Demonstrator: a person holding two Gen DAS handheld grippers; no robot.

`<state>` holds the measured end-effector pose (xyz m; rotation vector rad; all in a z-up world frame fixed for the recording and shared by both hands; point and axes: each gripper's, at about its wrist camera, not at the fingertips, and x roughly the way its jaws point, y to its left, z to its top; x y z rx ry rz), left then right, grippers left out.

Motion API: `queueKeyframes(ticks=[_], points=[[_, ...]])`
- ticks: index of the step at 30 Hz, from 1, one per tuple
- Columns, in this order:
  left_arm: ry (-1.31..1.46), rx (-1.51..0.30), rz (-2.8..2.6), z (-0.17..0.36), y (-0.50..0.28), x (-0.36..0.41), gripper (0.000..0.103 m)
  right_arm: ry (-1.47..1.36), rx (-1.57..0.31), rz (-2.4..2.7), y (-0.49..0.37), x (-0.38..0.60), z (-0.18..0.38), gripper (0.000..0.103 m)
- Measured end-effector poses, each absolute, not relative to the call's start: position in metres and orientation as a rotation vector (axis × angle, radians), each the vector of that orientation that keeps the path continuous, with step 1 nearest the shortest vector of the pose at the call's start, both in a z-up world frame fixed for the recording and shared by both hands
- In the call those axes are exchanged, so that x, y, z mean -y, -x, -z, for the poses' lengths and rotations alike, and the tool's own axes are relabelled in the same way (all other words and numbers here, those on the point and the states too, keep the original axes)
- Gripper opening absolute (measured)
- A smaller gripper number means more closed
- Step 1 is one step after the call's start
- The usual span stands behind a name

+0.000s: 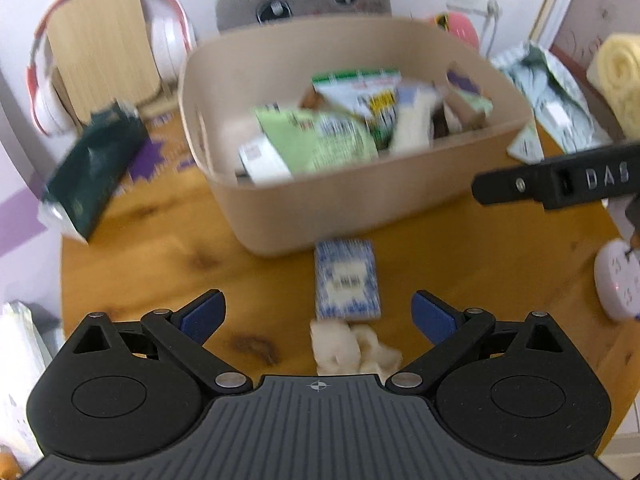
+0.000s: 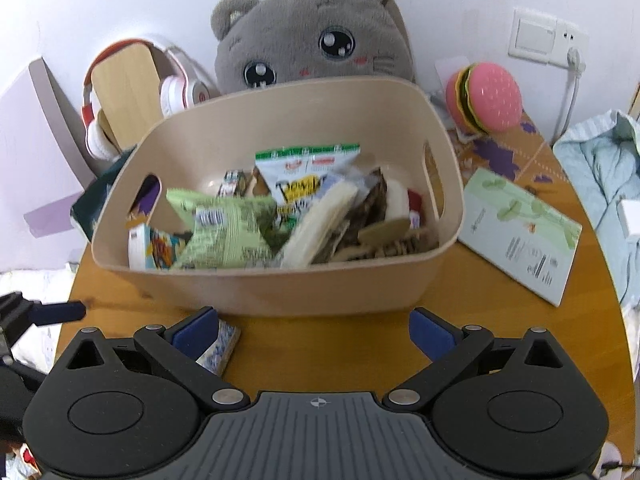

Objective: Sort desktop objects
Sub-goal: 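Withdraw both open tools toward the white scrunchie and patterned card box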

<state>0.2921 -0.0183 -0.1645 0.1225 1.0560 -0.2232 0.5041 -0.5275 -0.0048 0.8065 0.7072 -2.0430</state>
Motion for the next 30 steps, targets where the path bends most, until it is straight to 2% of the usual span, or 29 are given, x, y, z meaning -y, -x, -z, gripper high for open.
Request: queueKeyframes(ticks=[19,30], points=[[-0.099,-1.174,0.188,0.233,-0.283,0.008,0.101,-0.943,-0.736,2.033,-0.510,0.522,0.054,0.103],[-0.092,-1.160,0.095,0.240,-0.294,-0.035,0.101,-0.976,-0.727,1.985,-0.516,0.552,0.081,0.103]])
